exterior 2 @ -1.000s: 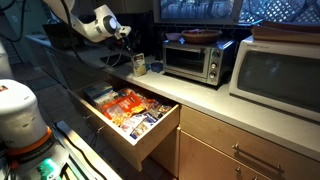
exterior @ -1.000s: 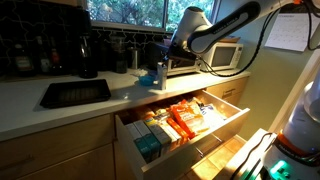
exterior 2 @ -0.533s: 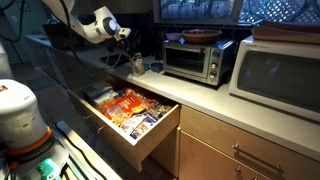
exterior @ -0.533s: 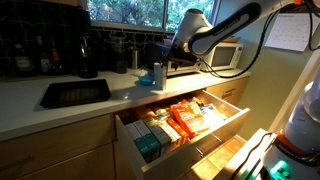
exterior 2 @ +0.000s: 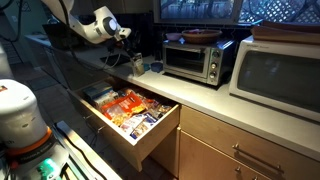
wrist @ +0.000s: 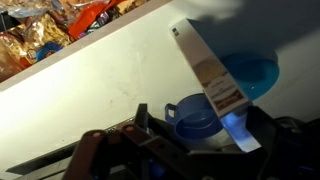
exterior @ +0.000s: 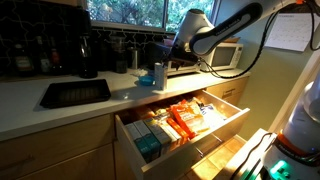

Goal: Move a white box from the drawer to the countertop

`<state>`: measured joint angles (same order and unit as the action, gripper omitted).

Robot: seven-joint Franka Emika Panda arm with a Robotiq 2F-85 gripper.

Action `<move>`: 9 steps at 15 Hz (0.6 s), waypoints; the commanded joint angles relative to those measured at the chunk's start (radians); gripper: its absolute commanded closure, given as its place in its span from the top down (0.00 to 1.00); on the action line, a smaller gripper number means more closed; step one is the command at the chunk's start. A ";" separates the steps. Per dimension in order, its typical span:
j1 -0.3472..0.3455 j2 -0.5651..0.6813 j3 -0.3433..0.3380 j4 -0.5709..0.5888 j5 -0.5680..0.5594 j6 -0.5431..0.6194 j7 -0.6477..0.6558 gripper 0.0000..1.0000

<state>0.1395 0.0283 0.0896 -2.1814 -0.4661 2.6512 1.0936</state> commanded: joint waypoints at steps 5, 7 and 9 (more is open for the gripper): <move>-0.006 -0.008 -0.019 -0.025 -0.139 0.008 0.196 1.00; -0.007 -0.015 -0.020 -0.029 -0.184 0.018 0.245 1.00; -0.007 -0.022 -0.022 -0.032 -0.228 0.026 0.292 1.00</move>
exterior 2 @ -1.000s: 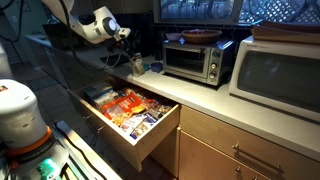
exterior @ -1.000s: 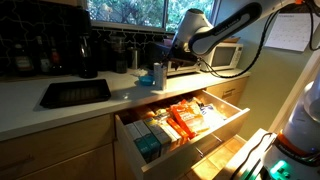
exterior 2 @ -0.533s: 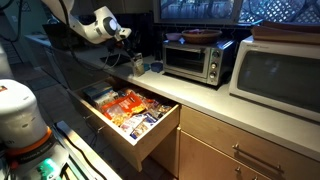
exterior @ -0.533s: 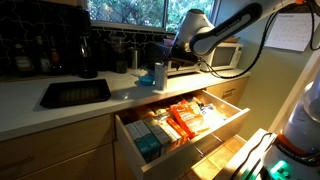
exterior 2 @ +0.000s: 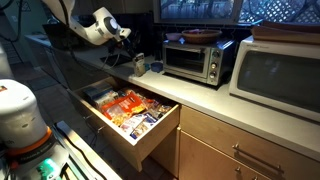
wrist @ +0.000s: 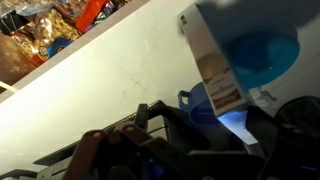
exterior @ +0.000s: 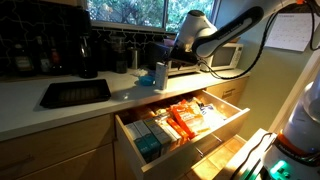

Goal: Move a white box from the drawer to the countertop

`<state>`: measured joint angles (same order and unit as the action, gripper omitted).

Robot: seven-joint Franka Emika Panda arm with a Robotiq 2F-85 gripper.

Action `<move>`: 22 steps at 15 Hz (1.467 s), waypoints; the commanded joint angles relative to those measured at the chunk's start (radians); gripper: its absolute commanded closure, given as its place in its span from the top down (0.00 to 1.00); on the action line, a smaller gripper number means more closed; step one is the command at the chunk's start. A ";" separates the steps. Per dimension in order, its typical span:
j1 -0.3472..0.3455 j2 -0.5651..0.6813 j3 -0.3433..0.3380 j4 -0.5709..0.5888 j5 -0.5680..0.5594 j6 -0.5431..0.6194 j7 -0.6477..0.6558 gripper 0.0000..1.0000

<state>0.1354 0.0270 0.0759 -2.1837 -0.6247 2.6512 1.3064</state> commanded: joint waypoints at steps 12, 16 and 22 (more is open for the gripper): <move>0.006 -0.063 0.007 -0.102 0.018 0.145 0.003 1.00; 0.047 -0.124 0.043 -0.173 0.163 0.102 -0.180 1.00; 0.063 -0.223 0.136 -0.220 0.297 -0.221 -0.430 1.00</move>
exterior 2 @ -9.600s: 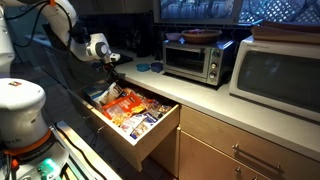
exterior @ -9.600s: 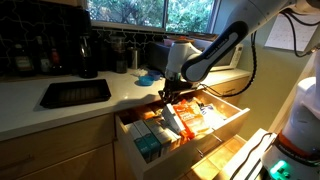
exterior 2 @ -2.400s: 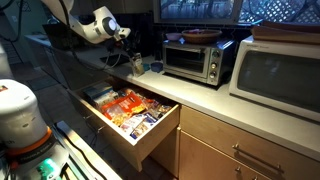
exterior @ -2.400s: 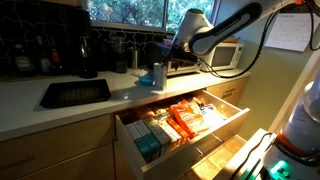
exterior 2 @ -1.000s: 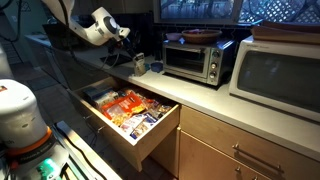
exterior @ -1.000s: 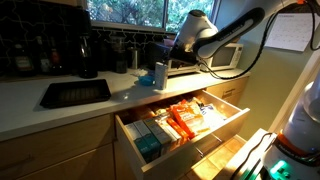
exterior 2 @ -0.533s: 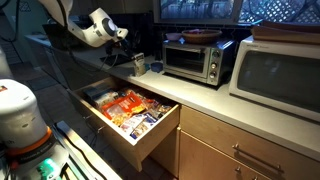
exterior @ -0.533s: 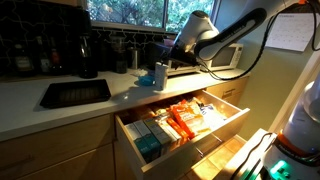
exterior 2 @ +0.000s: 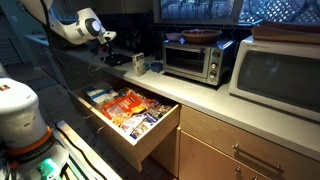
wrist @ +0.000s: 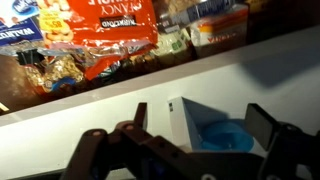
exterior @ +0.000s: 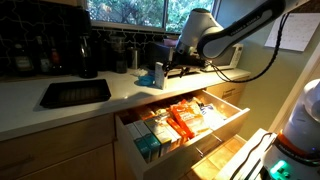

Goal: Move a white box from the drawer to the countertop

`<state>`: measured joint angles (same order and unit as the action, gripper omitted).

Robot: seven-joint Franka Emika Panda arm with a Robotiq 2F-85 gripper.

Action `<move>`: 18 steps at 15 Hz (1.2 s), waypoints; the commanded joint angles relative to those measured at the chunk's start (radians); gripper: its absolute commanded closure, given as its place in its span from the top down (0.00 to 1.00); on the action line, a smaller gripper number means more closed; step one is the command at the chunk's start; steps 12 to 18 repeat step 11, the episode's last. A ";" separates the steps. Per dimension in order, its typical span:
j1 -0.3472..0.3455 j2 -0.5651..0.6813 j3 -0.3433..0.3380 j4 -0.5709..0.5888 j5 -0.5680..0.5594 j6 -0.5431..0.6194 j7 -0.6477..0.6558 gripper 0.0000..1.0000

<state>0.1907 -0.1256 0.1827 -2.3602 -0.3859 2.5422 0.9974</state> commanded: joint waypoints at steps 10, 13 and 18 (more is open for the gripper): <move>0.022 -0.112 0.073 -0.041 0.255 -0.186 -0.546 1.00; 0.022 -0.112 0.070 -0.045 0.257 -0.181 -0.557 1.00; 0.022 -0.112 0.070 -0.045 0.257 -0.181 -0.557 1.00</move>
